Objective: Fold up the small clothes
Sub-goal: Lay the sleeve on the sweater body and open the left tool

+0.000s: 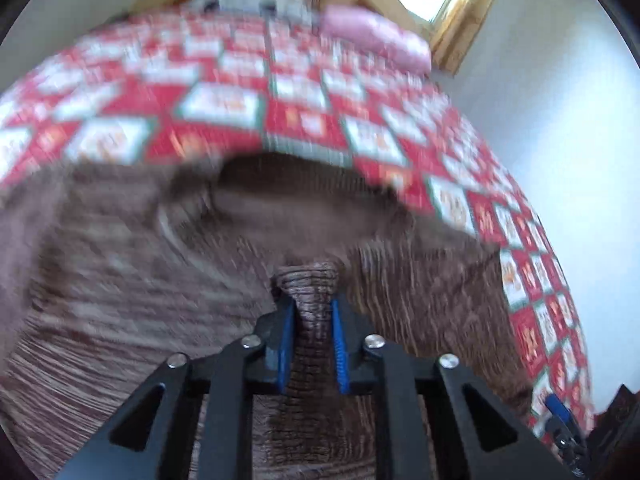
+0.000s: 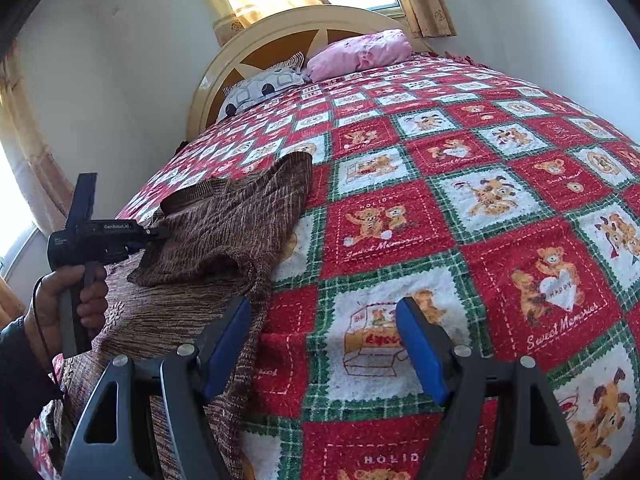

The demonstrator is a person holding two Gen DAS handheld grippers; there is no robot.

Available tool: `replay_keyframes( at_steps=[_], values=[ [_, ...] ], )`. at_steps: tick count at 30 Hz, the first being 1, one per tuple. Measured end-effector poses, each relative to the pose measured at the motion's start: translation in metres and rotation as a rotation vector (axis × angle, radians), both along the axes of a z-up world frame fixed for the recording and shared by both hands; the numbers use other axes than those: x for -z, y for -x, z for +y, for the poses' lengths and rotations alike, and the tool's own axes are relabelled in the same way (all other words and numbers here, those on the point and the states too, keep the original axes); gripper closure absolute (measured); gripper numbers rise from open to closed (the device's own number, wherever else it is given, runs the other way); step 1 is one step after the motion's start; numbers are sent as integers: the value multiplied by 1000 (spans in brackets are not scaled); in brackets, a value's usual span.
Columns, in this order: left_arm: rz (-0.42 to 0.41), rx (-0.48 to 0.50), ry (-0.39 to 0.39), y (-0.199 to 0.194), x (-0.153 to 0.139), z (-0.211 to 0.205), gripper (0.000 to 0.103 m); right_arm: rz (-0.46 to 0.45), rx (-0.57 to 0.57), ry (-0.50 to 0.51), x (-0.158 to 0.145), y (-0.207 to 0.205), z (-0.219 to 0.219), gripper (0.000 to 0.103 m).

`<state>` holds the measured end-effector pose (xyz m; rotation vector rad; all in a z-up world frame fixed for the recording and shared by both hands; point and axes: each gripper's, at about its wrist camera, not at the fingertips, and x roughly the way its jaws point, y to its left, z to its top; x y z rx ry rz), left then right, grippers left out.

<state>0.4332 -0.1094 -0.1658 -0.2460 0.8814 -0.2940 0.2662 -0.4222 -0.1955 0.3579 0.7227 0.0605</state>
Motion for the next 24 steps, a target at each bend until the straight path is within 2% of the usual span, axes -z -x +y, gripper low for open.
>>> replay_keyframes(
  at_steps=[1, 4, 6, 8, 10, 14, 15, 17, 19, 22, 24],
  values=[
    [-71, 9, -20, 8, -9, -1, 86, 2, 1, -2, 0, 0, 0, 28],
    [-174, 21, -121, 26, -20, -7, 86, 8, 1, -2, 1, -2, -1, 28],
    [-168, 22, -215, 27, -13, -10, 77, 10, 0, 2, 1, -2, 0, 28],
    [-126, -16, -357, 18, -2, -15, 61, 11, 0, 4, 2, -3, 0, 28],
    [-91, -66, -433, 14, 5, -10, 59, 11, 2, -4, 2, -3, 0, 28],
    [-81, -41, -344, 27, 0, 0, 59, 10, 1, -4, 2, -3, 0, 28],
    [-79, -24, -370, 33, 2, -3, 58, 10, 1, -4, 2, -3, -1, 28],
    [-46, -9, -505, 42, 13, -13, 55, 7, 1, 0, 1, -2, 0, 28],
    [-88, 4, -502, 53, 14, -12, 55, -11, 2, 10, -3, 2, 2, 28],
    [-94, -2, -482, 58, 15, -6, 50, -57, 11, 56, -18, 11, 8, 28],
    [-92, -5, -446, 59, 16, 0, 49, -86, -30, 98, -33, 9, 21, 28]
  ],
)
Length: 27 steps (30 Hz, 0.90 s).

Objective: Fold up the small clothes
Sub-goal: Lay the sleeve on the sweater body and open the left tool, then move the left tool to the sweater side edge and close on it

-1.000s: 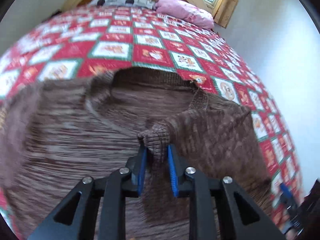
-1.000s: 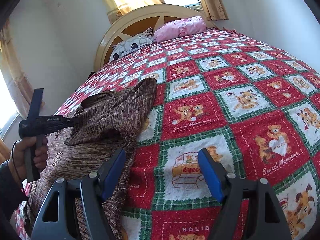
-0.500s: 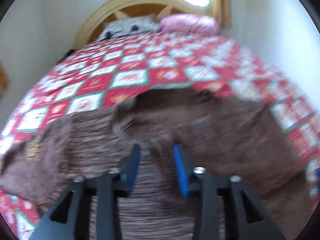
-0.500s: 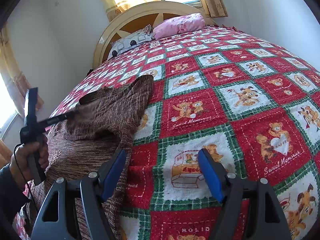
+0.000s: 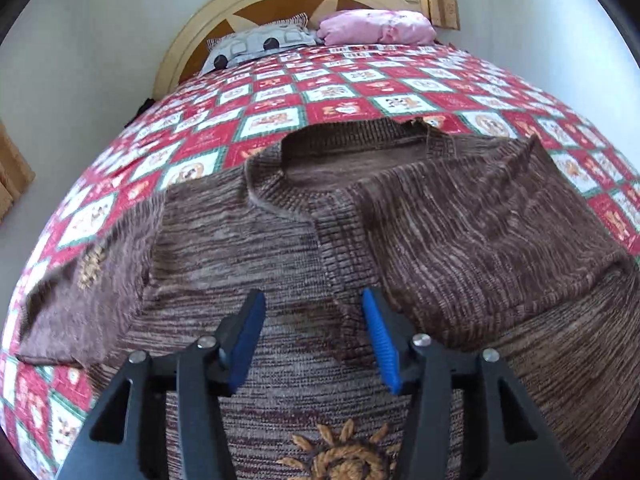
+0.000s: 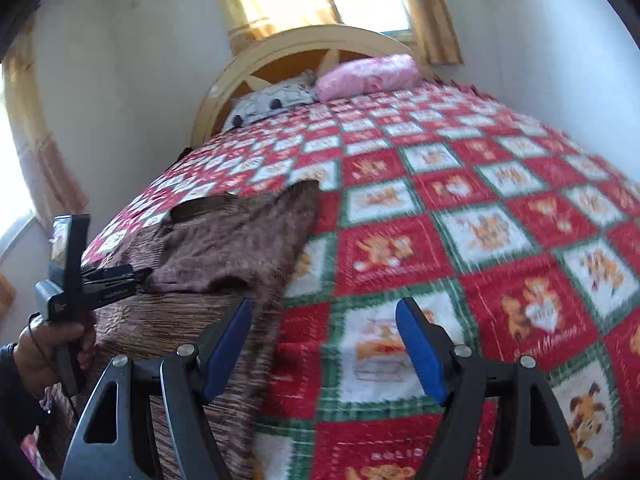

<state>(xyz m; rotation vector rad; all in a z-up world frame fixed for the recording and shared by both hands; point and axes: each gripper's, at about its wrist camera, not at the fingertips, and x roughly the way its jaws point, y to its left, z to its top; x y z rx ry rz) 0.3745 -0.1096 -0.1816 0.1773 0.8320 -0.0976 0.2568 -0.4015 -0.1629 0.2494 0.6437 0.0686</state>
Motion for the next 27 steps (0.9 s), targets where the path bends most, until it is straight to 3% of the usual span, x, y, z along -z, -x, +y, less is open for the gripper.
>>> replay_keyframes(
  at_steps=[3, 7, 9, 13, 16, 20, 23, 27],
  values=[
    [4, 0, 53, 1, -1, 6, 49, -5, -143, 71, -22, -17, 36, 28],
    [15, -35, 111, 3, -1, 15, 33, 67, -328, 78, -28, -63, 86, 28],
    [33, -46, 153, 3, 2, 21, 28, 125, -317, 102, -17, -85, 97, 28],
    [36, -58, 184, 3, 4, 26, 21, 300, -283, 40, 24, -106, 91, 28],
    [38, -68, 167, 3, 5, 25, 15, 270, -289, 56, 31, -91, 88, 28],
    [49, -72, 180, 6, 6, 29, 8, 280, -279, 163, 19, -85, 100, 28],
    [48, -76, 185, 8, 7, 31, 7, 204, -275, 159, 3, -86, 107, 28],
    [51, -80, 186, 7, 8, 32, 5, 295, -232, 161, 26, -102, 111, 28]
  ],
)
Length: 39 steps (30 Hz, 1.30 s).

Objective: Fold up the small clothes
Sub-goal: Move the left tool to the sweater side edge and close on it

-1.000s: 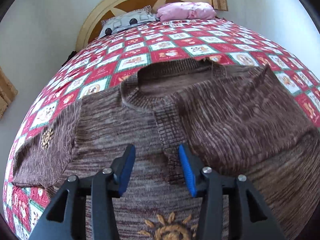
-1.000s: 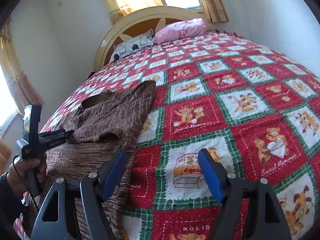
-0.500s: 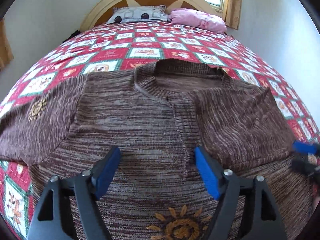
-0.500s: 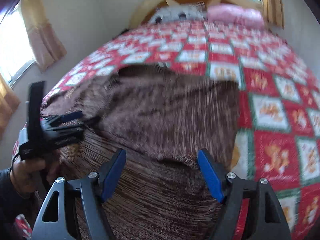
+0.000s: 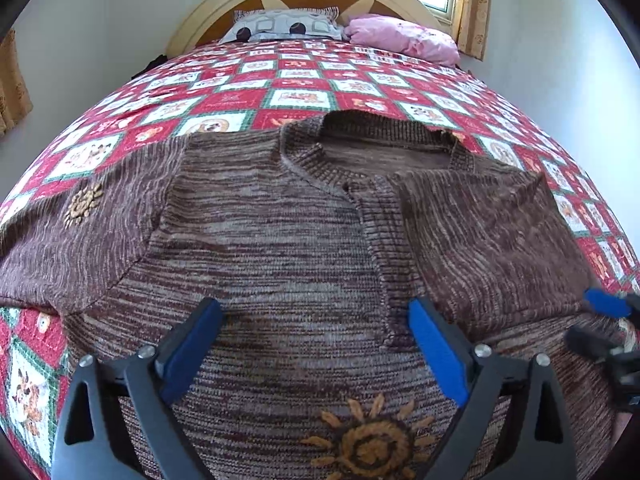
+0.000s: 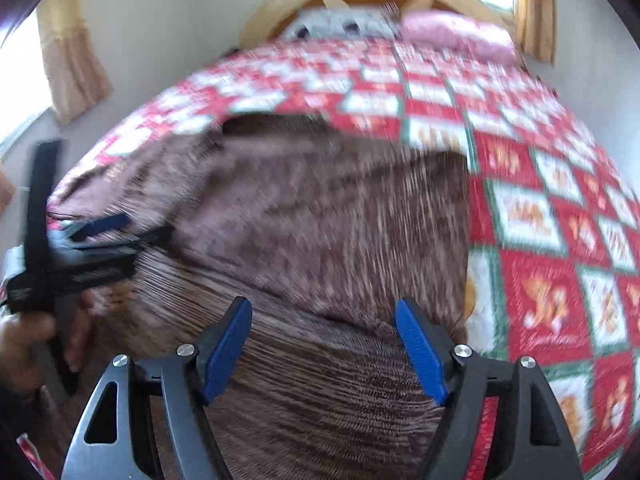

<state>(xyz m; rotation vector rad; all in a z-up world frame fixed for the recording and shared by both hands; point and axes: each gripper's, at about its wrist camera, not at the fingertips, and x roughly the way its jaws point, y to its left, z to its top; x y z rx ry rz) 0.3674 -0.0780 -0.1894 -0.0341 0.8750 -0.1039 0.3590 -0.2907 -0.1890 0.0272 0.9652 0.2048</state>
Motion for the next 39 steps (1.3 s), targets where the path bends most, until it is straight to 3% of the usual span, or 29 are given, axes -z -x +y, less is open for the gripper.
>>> replay_keyframes(
  at_steps=[11, 14, 17, 19, 24, 29, 32, 35, 39],
  values=[
    [10, 5, 45, 8, 1, 10, 0, 8, 20, 70, 6, 8, 4, 28],
    [9, 10, 49, 11, 2, 10, 0, 12, 71, 104, -8, 8, 10, 28],
    [10, 11, 41, 12, 1, 9, 0, -50, 75, 53, -32, 5, 27, 28],
    [13, 13, 40, 12, 1, 9, 0, -68, 72, 98, -36, -4, 42, 28],
    [13, 8, 45, 16, 0, 12, 0, -31, 107, 91, -17, -39, 62, 28],
    [17, 16, 51, 18, 0, 15, 0, -20, 97, 158, 6, -35, 75, 28],
    [19, 23, 66, 22, -2, 18, 0, -7, 61, 141, 3, -24, 77, 28],
    [22, 9, 92, 34, -8, 35, 0, -8, -24, 202, 1, -6, 88, 28],
    [-29, -12, 89, 54, -21, 67, 0, -85, -84, 114, -19, 10, 94, 28]
  ],
)
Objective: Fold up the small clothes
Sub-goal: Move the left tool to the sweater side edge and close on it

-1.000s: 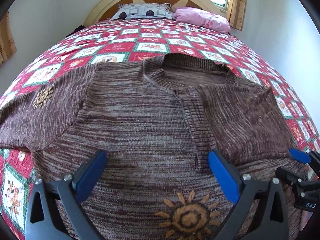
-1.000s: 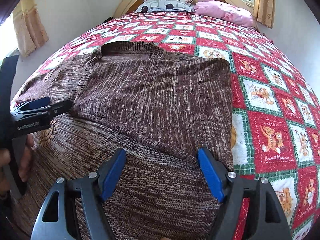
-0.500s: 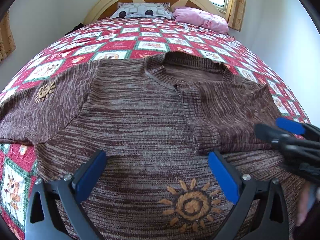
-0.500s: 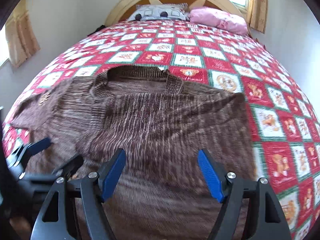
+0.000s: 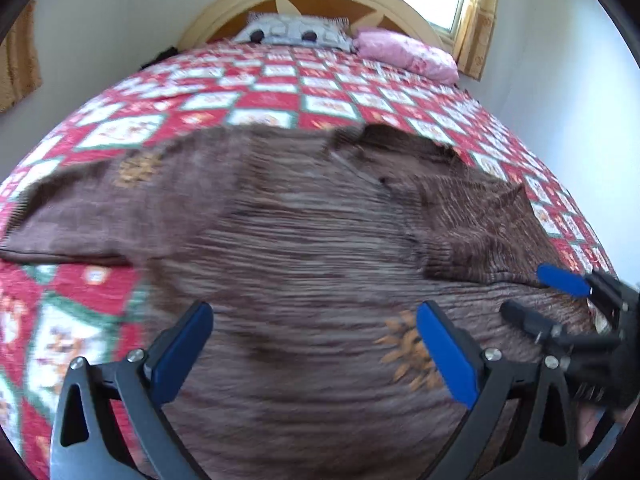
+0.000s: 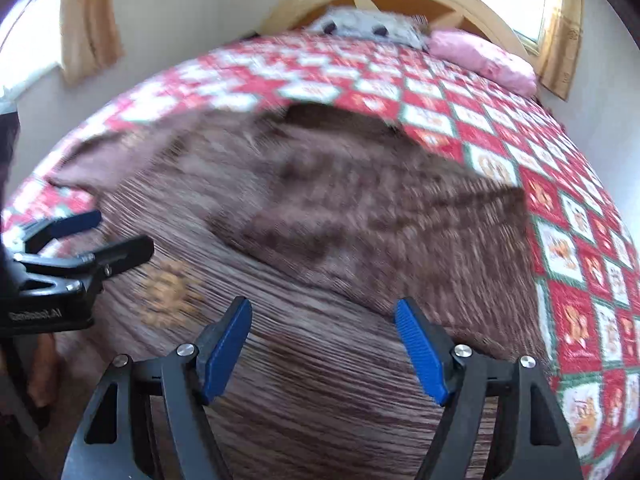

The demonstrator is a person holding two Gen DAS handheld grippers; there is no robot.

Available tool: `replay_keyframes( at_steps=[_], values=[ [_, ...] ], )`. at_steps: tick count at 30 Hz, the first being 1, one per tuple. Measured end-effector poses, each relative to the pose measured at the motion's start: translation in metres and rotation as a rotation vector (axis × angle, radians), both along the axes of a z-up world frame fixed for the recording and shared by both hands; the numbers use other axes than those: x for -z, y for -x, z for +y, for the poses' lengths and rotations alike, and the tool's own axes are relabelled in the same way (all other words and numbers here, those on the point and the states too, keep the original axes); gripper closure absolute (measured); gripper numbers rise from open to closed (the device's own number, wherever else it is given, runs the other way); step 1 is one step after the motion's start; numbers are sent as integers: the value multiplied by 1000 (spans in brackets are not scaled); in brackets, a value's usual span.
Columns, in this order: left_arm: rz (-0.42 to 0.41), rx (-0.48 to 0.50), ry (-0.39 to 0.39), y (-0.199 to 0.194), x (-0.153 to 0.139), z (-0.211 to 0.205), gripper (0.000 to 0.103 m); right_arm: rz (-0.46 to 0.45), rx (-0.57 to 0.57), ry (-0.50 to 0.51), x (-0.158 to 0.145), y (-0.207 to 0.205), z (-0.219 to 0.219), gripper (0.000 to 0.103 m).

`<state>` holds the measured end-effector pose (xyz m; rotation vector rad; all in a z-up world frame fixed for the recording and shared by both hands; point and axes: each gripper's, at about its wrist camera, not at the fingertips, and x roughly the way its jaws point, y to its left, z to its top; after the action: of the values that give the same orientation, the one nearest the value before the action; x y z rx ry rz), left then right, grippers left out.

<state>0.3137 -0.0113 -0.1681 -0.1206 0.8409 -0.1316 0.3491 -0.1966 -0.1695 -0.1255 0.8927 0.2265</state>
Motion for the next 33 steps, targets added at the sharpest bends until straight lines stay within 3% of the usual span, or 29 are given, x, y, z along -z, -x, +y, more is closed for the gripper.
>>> replay_keyframes(
  at_steps=[5, 6, 8, 10, 14, 20, 25, 29, 33],
  values=[
    [-17, -77, 0, 13, -10, 41, 0, -41, -78, 12, -1, -18, 41, 28],
    [-19, -86, 3, 15, -11, 48, 0, -35, -84, 22, 3, -23, 49, 33],
    [-19, -97, -10, 18, -13, 58, 0, 22, -91, 29, 18, -37, 60, 48],
    [-30, -110, -38, 22, -16, 74, 0, 80, -68, -36, 26, -41, 58, 47],
    [-58, -161, -109, 25, -20, 110, 0, 138, -157, -114, 20, -18, 58, 47],
    [-20, -353, -162, 7, -10, 181, 0, 12, -104, -56, 6, 12, 70, 46],
    [26, -505, -62, 0, 1, 240, 4, -55, -133, 5, 5, 22, 99, 46],
    [56, -503, 34, -11, 13, 257, 22, -68, -163, 48, 16, 29, 112, 46],
    [85, -507, 54, -28, 22, 259, 31, -74, -159, 80, 23, 31, 115, 43]
  ],
)
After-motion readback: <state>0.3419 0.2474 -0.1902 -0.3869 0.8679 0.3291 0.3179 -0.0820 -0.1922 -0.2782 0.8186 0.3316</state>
